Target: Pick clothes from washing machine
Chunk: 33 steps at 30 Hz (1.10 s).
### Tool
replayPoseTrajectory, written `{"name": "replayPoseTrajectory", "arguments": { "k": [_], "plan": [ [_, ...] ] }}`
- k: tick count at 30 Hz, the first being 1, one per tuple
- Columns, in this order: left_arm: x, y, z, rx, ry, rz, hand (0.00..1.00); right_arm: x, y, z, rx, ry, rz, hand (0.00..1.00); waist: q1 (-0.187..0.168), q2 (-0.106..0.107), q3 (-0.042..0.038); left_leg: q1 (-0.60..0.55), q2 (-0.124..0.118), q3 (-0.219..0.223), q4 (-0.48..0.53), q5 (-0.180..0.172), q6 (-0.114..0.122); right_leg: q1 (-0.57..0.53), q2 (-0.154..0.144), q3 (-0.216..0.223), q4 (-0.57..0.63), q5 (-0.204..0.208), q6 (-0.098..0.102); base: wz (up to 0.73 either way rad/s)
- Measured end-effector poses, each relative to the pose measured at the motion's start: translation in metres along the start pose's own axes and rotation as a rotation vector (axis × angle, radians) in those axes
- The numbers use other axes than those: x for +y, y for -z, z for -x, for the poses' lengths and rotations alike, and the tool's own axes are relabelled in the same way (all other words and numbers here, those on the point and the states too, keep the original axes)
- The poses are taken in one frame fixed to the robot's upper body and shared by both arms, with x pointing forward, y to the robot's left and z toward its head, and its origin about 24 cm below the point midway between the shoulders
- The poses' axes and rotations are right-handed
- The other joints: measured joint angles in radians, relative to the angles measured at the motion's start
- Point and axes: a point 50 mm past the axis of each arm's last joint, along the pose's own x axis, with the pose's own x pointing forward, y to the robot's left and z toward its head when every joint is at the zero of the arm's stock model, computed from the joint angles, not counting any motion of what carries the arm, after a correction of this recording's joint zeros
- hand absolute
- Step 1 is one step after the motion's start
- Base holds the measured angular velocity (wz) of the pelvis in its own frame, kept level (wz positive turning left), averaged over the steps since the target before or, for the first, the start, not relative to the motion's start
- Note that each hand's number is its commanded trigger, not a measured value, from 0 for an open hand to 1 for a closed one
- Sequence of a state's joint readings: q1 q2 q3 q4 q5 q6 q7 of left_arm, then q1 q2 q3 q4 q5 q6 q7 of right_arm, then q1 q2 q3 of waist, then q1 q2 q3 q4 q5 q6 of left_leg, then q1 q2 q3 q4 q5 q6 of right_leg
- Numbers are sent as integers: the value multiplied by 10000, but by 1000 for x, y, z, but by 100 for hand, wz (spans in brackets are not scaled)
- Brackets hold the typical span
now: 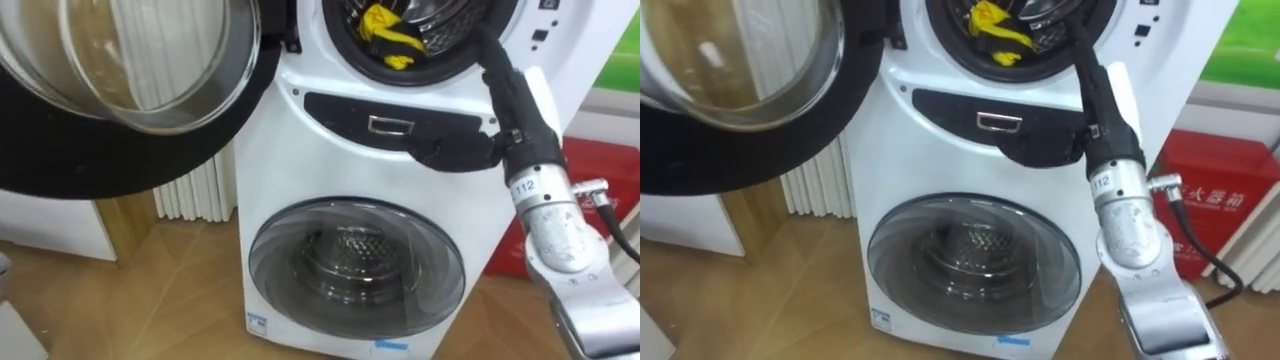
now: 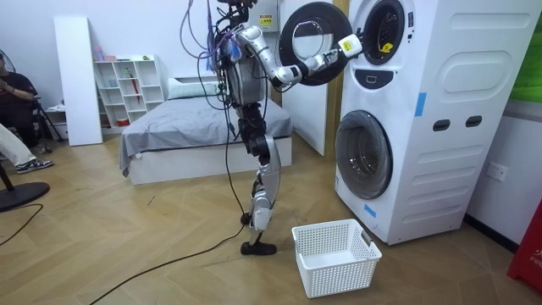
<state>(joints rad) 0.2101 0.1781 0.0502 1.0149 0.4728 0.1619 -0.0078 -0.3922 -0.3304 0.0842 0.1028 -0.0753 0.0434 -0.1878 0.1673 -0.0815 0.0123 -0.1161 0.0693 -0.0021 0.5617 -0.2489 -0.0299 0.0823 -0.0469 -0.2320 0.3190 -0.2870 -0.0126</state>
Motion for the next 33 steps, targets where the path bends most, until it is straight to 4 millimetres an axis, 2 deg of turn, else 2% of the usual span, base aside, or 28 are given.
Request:
{"name": "replayPoseTrajectory", "arguments": {
  "k": [2, 3, 4, 5, 6, 7, 8, 9, 10, 11, 12, 13, 14, 15, 16, 17, 18, 19, 21, 22, 23, 24, 25, 26, 27, 28, 30, 33],
  "plan": [
    [-1, 5, 1, 136, 60, 59, 0, -2, -1, 0, -35, 101, -10, 0, 10, -106, -53, -68, -55, -75, -392, 62, -105, -168, 19, 43, 61, -28, -69, 41],
    [1, 4, 0, 123, 44, 77, 0, -7, 0, -1, 7, 314, -5, 0, -33, -337, -66, -298, -313, -202, -831, 91, -210, -263, 10, 255, 55, -50, -119, 79],
    [1, 2, 0, 52, 87, 70, 0, -15, 2, -2, 70, 584, 114, 0, 64, -502, -32, -618, -623, -348, -1556, 149, -176, -322, -22, 611, 20, -64, -152, 71],
    [0, 3, 0, 56, 147, 70, 0, -18, 2, -2, 96, 684, 158, 0, 86, -544, -32, -747, -736, -303, -1824, 397, -129, -295, -63, 741, -46, -61, -145, 37],
    [-1, 9, 1, 212, 212, 132, 0, -19, 2, -3, 80, 733, 148, 0, 275, -547, -63, -906, -841, -291, -2330, 931, -65, -209, -116, 976, -203, -26, -82, 10],
    [-1, 16, 2, 404, 200, 285, 0, -20, 0, -3, 2, 738, 88, 0, 302, -538, -80, -871, -844, -142, -2649, 1457, 35, -131, -220, 981, -287, -20, 18, 8],
    [0, 18, 2, 481, 173, 374, 0, -20, -1, -2, -25, 749, 79, 0, 286, -522, -94, -807, -845, 27, -2714, 1657, 241, -129, -280, 971, -260, -70, 146, 10],
    [3, 19, 2, 513, 82, 427, 0, -20, -2, -2, -55, 751, -26, 0, 267, -581, -156, -796, -904, 366, -2642, 1787, 519, -128, -450, 969, -198, -180, 315, -6],
    [4, 18, 2, 474, 60, 510, 0, -20, -2, -2, -47, 684, -28, 0, 293, -601, -170, -718, -1068, 601, -2391, 1595, 717, -121, -744, 1023, 7, -274, 469, -17],
    [4, 16, 2, 417, 63, 551, 0, -20, -2, -2, -42, 655, -27, 0, 295, -575, -153, -654, -1179, 669, -2278, 1462, 818, -111, -878, 1082, 291, -346, 561, -31],
    [5, 13, 1, 292, 38, 619, 0, -19, 0, -2, 44, 621, -8, 0, 242, -471, -84, -453, -1372, 829, -2096, 1214, 993, -230, -1144, 1212, 1082, -500, 748, -14],
    [8, 7, 0, 119, -61, 750, 0, -20, 2, 0, 147, 592, 112, 0, 57, -333, -75, -287, -1547, 867, -2015, 1007, 1174, -442, -1351, 1255, 2118, -506, 761, 0],
    [11, 3, -1, 20, -164, 759, 0, -20, 2, 0, 183, 584, 177, 0, -26, -315, -71, -180, -1670, 883, -2018, 937, 1269, -603, -1491, 1277, 2668, -493, 772, 14],
    [19, -6, -2, -215, -454, 782, 0, -20, 3, 0, 192, 591, 317, 0, -156, -321, -59, 19, -1897, 937, -2003, 783, 1446, -962, -1757, 1444, 3546, -400, 865, 5],
    [23, -11, -3, -341, -581, 846, 0, -20, 3, 0, 183, 592, 363, 0, -197, -309, -57, 106, -1960, 985, -1994, 686, 1516, -1099, -1861, 1509, 3946, -291, 908, -7],
    [29, -20, -3, -615, -854, 851, 0, -20, 3, 0, 176, 570, 424, 0, -216, -252, -25, 303, -2051, 1006, -1992, 529, 1632, -1332, -1988, 1568, 4656, 75, 894, -13],
    [35, -28, -3, -879, -1096, 908, 0, -20, 3, 0, 173, 568, 550, 0, -271, -208, 3, 532, -2075, 1003, -2064, 426, 1739, -1561, -1960, 1837, 5178, 488, 859, -21],
    [39, -32, -3, -1044, -1256, 824, 0, -20, 3, 0, 137, 535, 728, 0, -244, -187, 12, 707, -2069, 1003, -2176, 384, 1798, -1807, -1860, 1964, 5335, 399, 924, -20],
    [44, -42, -3, -1341, -1402, 736, 0, -20, 2, 0, 94, 482, 716, 0, -294, -187, 11, 777, -1972, 972, -2293, 341, 1867, -2295, -1487, 1984, 5014, -150, 820, -12],
    [45, -47, -3, -1499, -1446, 670, 0, -20, 2, 0, 117, 477, 716, 0, -299, -184, 14, 853, -1921, 944, -2397, 332, 1881, -2559, -1173, 1980, 4395, -310, 750, 0],
    [44, -49, -3, -1559, -1448, 585, 0, -20, 3, 0, 140, 438, 719, 0, -270, -175, 19, 925, -1891, 945, -2460, 331, 1884, -2644, -998, 1976, 3995, -335, 716, 0],
    [43, -49, -3, -1584, -1427, 589, 0, -19, 3, 0, 152, 330, 734, 0, -227, -167, 23, 1093, -1841, 940, -2612, 326, 1892, -2736, -662, 1974, 2983, -273, 614, 0],
    [42, -47, -3, -1494, -1412, 605, 0, -18, 3, 0, 147, 250, 738, 0, -198, -173, 19, 1279, -1824, 943, -2784, 323, 1892, -2721, -388, 1980, 1939, -30, 410, 0],
    [40, -43, -4, -1391, -1390, 601, 0, -18, 3, 0, 140, 227, 740, 0, -172, -164, 26, 1383, -1821, 951, -2865, 322, 1890, -2709, -275, 1969, 1533, 192, 360, 12],
    [38, -38, -4, -1261, -1355, 596, 0, -18, 3, 0, 146, 221, 735, 0, -206, -104, 39, 1573, -1785, 888, -2943, 273, 1859, -2587, -43, 1987, 1003, 1003, 169, 19],
    [33, -30, -3, -1055, -1274, 570, 0, -19, 3, 0, 134, 254, 752, 0, -250, 35, -33, 1687, -1679, 810, -2960, 123, 1850, -2363, 126, 1964, 639, 1553, 185, 16],
    [28, -19, -3, -782, -1173, 545, 0, -19, 1, -1, 57, 291, 607, 0, -241, 200, -85, 1769, -1507, 806, -3076, 68, 1796, -2042, 349, 1868, 73, 1746, 145, -3],
    [25, -3, -2, -296, -1189, 497, 0, -20, -5, -1, -155, 332, 526, 0, -233, 278, -112, 1834, -1412, 825, -3303, 66, 1784, -1977, 473, 1780, -164, 1778, 122, -3]
  ]
}}
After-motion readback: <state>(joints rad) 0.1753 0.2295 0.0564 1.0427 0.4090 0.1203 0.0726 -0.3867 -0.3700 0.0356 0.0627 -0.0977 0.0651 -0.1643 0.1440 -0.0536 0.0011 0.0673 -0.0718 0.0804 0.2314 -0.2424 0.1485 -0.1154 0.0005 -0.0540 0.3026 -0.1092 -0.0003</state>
